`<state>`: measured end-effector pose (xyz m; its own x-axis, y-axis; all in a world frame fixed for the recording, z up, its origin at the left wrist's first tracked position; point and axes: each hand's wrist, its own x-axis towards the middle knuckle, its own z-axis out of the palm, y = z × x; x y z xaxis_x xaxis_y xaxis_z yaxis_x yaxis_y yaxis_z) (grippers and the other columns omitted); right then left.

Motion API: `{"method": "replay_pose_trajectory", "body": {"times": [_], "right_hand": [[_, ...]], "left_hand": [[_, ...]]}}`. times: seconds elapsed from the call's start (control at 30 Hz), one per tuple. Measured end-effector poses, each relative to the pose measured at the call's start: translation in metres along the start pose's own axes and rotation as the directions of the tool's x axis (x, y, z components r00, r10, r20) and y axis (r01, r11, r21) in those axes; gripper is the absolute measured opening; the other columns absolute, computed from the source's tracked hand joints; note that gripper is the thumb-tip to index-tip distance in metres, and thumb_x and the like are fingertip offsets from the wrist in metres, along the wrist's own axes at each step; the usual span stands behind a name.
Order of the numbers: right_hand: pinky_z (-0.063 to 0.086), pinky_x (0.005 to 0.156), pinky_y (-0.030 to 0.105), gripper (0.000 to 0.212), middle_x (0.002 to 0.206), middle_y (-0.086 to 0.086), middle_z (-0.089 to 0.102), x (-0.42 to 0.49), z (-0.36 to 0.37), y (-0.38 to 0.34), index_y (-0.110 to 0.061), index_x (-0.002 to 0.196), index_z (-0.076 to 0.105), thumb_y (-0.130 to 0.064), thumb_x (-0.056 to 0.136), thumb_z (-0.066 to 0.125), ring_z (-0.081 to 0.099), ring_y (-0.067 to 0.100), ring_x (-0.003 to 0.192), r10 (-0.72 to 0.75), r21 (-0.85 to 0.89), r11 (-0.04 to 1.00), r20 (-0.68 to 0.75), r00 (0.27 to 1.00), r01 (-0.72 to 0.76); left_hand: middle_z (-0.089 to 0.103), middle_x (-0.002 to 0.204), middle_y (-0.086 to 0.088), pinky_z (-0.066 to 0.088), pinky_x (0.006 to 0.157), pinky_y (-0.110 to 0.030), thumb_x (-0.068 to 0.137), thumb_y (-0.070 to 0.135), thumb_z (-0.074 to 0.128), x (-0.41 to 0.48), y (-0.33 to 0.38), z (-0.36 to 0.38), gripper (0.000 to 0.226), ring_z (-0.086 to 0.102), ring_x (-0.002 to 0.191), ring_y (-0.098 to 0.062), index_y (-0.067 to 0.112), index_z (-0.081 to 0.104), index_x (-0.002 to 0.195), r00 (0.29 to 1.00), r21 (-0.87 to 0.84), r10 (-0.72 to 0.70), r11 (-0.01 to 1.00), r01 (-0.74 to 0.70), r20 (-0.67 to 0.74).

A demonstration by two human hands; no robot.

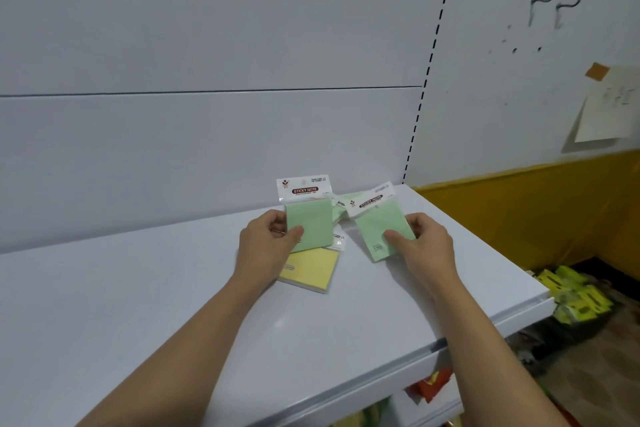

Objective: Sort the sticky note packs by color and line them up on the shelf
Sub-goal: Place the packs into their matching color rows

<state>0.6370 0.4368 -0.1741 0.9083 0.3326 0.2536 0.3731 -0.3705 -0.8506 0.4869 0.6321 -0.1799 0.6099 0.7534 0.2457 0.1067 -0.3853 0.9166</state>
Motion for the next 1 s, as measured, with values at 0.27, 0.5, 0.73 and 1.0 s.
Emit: {"method": "replay_pose_trajectory", "body": {"times": [0.27,0.5,0.73,1.0], "right_hand": [[0.037,0.054,0.031,0.035,0.073,0.005,0.066,0.01,-0.031,-0.001,-0.006,0.076,0.064,-0.034,0.068,0.083,0.061,0.025,0.071,0.029,-0.353,0.935,0.12,0.992,0.015],[0.033,0.052,0.031,0.024,0.063,-0.002,0.059,0.01,-0.011,-0.014,-0.015,0.065,0.06,-0.028,0.075,0.077,0.05,0.016,0.06,-0.055,-0.196,0.979,0.007,0.998,0.055],[0.035,0.054,0.031,0.031,0.06,-0.007,0.053,0.016,0.04,-0.06,-0.021,0.06,0.053,-0.026,0.075,0.079,0.046,0.012,0.057,-0.128,0.003,0.992,0.116,0.985,0.129],[0.036,0.054,0.025,0.032,0.057,-0.01,0.052,-0.003,0.121,-0.132,-0.021,0.058,0.052,-0.025,0.072,0.081,0.046,0.01,0.055,-0.287,0.16,0.955,0.275,0.918,0.251]], "left_hand": [[0.068,0.065,0.007,0.055,0.064,-0.038,0.069,0.019,0.076,0.006,0.007,-0.002,0.009,0.067,0.062,-0.015,0.021,0.069,0.073,0.996,-0.051,-0.072,0.996,0.074,0.055],[0.07,0.07,-0.004,0.051,0.059,-0.025,0.073,0.009,0.075,0.008,0.021,-0.032,0.011,0.059,0.053,-0.009,0.018,0.069,0.074,0.999,0.024,0.002,1.0,-0.003,0.054],[0.071,0.075,-0.007,0.056,0.068,-0.035,0.073,0.011,0.076,0.012,0.025,-0.106,0.01,0.063,0.062,-0.017,0.016,0.071,0.08,0.996,0.072,-0.002,0.997,0.009,-0.088],[0.072,0.073,-0.008,0.058,0.066,-0.035,0.073,0.009,0.077,-0.013,0.012,-0.21,0.012,0.066,0.06,-0.018,0.017,0.071,0.079,0.959,0.123,-0.026,0.99,0.063,-0.283]]}}
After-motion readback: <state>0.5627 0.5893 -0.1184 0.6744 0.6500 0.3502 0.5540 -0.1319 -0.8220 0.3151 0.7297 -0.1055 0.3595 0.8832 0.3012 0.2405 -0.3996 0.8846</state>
